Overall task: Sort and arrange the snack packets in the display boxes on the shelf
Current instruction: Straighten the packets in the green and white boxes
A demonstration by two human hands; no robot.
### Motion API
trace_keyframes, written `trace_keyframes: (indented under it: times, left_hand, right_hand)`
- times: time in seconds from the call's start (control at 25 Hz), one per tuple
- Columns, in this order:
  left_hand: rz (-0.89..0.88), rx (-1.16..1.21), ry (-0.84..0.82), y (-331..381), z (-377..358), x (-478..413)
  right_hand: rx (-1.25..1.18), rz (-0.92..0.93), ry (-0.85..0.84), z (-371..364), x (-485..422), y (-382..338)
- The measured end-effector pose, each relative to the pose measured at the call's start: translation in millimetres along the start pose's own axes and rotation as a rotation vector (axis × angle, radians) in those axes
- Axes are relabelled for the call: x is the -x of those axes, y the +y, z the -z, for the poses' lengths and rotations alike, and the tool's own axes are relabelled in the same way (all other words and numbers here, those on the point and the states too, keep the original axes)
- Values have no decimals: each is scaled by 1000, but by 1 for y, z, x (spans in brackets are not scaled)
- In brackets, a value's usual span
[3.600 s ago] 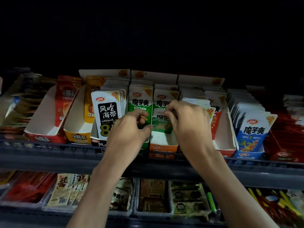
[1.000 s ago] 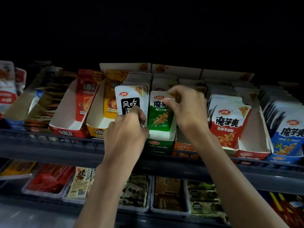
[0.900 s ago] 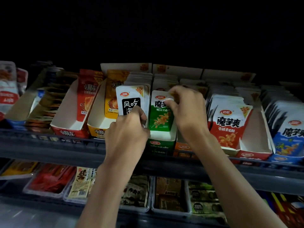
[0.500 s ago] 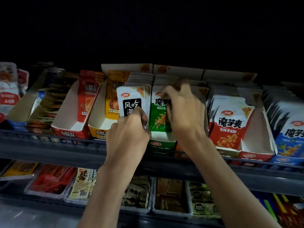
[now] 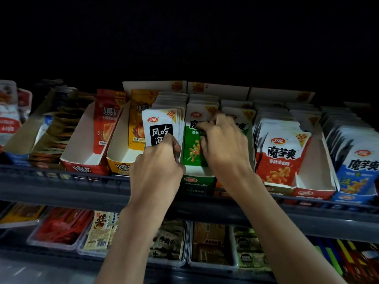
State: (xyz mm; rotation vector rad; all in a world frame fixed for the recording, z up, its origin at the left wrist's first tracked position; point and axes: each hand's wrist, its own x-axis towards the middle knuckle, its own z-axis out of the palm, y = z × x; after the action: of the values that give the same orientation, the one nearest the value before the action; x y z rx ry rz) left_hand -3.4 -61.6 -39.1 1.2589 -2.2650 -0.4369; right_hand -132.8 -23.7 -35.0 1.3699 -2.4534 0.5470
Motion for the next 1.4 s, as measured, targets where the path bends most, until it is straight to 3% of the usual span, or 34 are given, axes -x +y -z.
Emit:
trace_keyframes:
  times: [0.16,0.32,0.52,0.8,1.04,1.4]
  left_hand:
    - [0,-4,-1,0,0,0]
    - [-17,-4,28,1,0,0]
    - [-111,150,71,4,-3,-2]
    - [-245,143,-27,13,-9,1]
    - [-319,131,-50,16,-13,4]
    - [-287,151,-63,21,-12,5]
  right_hand:
    - [-57,-3,0,4,-1,1]
    - [-69,8,111,16,3,2]
    - [-35,-73,202,33,9,11]
    - [76,-139,49,40,12,16]
    - [23,-112,94,41,18,15]
    - [-45,-76,159,36,24,33]
